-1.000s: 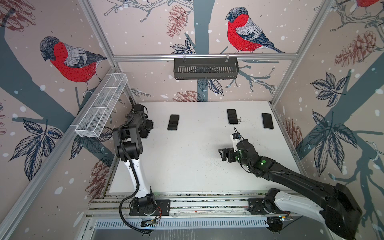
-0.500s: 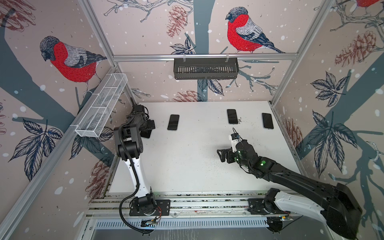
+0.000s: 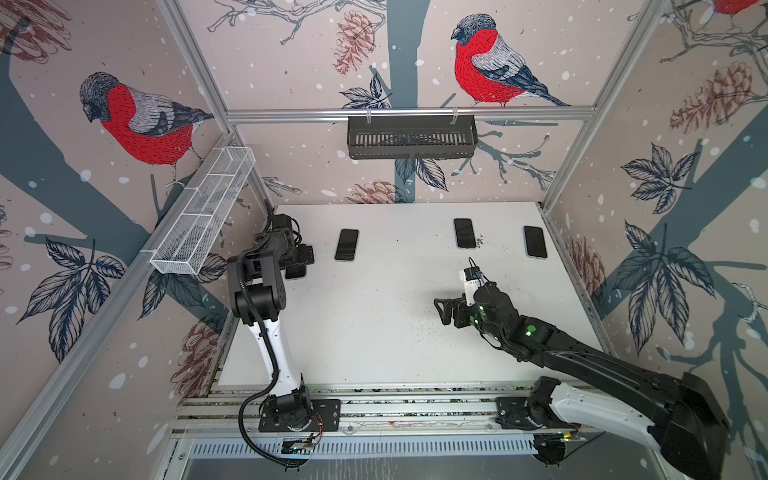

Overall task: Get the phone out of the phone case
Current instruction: 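Lower the left gripper and grasp the cased phone by its short end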

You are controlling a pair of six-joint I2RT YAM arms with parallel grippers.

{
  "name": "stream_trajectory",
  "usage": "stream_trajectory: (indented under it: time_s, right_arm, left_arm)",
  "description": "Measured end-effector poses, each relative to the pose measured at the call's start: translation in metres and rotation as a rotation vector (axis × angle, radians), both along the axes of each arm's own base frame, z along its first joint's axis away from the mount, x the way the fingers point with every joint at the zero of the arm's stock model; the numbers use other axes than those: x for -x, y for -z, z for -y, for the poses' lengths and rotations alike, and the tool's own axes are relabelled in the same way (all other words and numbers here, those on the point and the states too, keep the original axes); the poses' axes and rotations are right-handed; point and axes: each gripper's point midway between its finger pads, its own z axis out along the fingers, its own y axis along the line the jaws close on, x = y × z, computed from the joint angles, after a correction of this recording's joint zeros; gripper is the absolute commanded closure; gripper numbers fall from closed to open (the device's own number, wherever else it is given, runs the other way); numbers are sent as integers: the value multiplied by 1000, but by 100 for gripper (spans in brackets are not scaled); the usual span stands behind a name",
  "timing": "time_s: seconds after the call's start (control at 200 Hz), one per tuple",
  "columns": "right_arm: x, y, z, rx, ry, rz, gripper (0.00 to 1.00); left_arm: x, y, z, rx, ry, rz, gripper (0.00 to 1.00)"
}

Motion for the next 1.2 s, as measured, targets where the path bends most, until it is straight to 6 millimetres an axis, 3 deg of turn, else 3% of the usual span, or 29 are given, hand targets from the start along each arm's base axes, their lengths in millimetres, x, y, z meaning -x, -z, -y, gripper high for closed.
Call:
stream_trajectory:
  time_s: [0.31,0.695,1.201]
  right_arm:
    - [2,7,11,15,29,9,0]
    - [1,15,14,37,44,1,1]
    - [-2,17,20,25,54,-2,0]
  left_arm:
    - [0,2,1,-8,-4,-10,14]
    - [-3,3,-2,-25,-22,-3,40]
    - [7,-6,17,44,-16,14,50]
